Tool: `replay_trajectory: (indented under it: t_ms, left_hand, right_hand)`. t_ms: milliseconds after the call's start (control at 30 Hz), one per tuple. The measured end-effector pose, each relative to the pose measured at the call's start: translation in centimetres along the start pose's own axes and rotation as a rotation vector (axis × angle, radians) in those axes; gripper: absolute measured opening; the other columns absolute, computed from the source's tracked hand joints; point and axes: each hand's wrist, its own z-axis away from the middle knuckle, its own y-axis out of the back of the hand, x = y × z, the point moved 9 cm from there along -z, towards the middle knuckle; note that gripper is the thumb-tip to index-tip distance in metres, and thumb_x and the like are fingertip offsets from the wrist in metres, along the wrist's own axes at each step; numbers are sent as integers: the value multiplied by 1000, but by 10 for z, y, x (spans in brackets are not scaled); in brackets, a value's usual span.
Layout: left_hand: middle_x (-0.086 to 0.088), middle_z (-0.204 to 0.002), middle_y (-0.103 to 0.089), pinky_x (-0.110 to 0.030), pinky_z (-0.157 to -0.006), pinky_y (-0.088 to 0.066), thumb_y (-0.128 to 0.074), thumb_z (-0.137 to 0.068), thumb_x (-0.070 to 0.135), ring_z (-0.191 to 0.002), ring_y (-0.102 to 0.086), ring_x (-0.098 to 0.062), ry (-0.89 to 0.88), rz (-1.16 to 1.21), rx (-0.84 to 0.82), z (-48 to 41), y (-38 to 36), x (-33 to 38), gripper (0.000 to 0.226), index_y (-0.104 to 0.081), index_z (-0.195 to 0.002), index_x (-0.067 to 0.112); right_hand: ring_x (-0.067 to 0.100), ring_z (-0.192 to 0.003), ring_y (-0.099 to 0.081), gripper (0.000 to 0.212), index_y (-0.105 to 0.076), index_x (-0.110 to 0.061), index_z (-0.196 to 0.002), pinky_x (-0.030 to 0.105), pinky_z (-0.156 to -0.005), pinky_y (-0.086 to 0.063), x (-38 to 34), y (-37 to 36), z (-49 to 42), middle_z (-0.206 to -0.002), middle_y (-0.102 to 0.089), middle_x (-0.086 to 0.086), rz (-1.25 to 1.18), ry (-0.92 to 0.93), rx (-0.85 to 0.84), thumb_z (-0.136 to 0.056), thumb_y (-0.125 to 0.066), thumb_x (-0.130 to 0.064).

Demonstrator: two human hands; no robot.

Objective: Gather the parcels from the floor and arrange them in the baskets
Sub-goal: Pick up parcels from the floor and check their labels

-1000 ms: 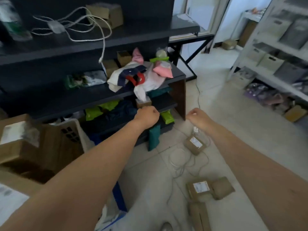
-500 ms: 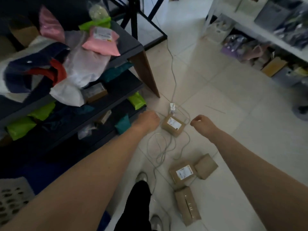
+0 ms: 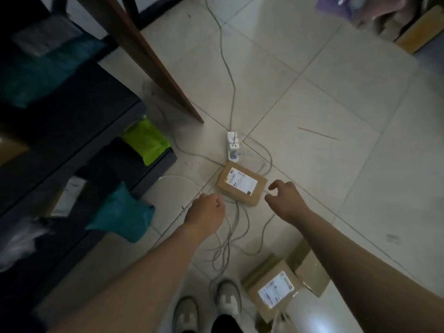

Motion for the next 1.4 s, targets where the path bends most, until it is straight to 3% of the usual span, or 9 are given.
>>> replay_trajectory:
  t_ms: [167,333,500,600,667,933,1100,1267,1400]
  left_hand:
    - [-14,-123,-59,-25,-80,-37,-38,-102,22,-113,-56,-30,109,103,30,-102,-111,-75,29,-57,-118,6]
    - [-19,-147,-36,-28,-100,-30,-26,-103,8,-131,-37,-32,196,156,-110,-176,-218,-121,38,-43,-135,-2]
    - [-6,-143,-41,-37,-111,-34,-33,-103,24,-133,-42,-26,406,1072,11,-240,-242,-122,45,-34,-146,11]
    - [-2,-99,-58,-33,-83,-47,-28,-104,17,-90,-54,-16,356,1377,-4,-249,-234,-108,31,-58,-113,14]
    - [0,-85,-61,-28,-68,-48,-24,-105,18,-76,-55,-14,364,1381,22,-245,-227,-111,36,-58,-95,19]
    - [2,-115,-66,-37,-92,-48,-56,-97,20,-92,-63,-9,261,1037,280,-185,-163,-119,27,-54,-121,32]
    - [6,-139,-55,-45,-99,-49,-58,-46,93,-118,-58,-20,230,800,76,-125,-134,-80,116,-38,-145,34]
    - [2,-108,-72,-39,-95,-51,-33,-95,66,-101,-67,-16,95,893,48,-60,-112,-53,61,-64,-120,19]
    - [-3,-89,-71,-40,-95,-53,-49,-102,27,-88,-68,-20,7,851,196,-9,-101,-47,16,-58,-107,14]
  right_hand:
    - [39,-121,-51,55,-44,-10,-141,43,-101,-45,44,-83,-144,-142,-38,19,58,-6,-50,-90,-58,-24]
    - [35,-141,-32,72,-27,-16,-154,45,-113,-31,75,-138,-237,-158,-24,15,103,65,74,-89,-58,-28]
    - [32,-143,-29,68,-24,-23,-154,52,-118,-16,93,-163,-283,-157,-28,11,134,55,186,-94,-45,-46]
    - [36,-138,-34,64,-36,-19,-149,51,-116,-23,102,-177,-281,-151,-31,14,33,-9,179,-96,-37,-54]
    - [37,-128,-42,58,-48,-12,-138,44,-109,-33,109,-190,-269,-139,-36,17,-136,-22,123,-99,-34,-52]
    - [18,-76,-52,35,-44,-14,-94,34,-68,-33,103,-167,-193,-83,-54,-1,-502,59,263,-104,-30,-45]
    - [10,-78,-54,32,-42,-14,-107,33,-70,-39,109,-148,-128,-85,-54,-7,-802,-46,320,-103,-36,-45]
    - [21,-109,-53,31,-45,-19,-128,33,-95,-40,118,-127,-58,-131,-47,7,-854,-30,336,-105,-35,-36]
    - [19,-85,-70,44,-65,-14,-105,35,-77,-57,113,-133,17,-99,-72,5,-1365,-8,34,-105,-34,-45]
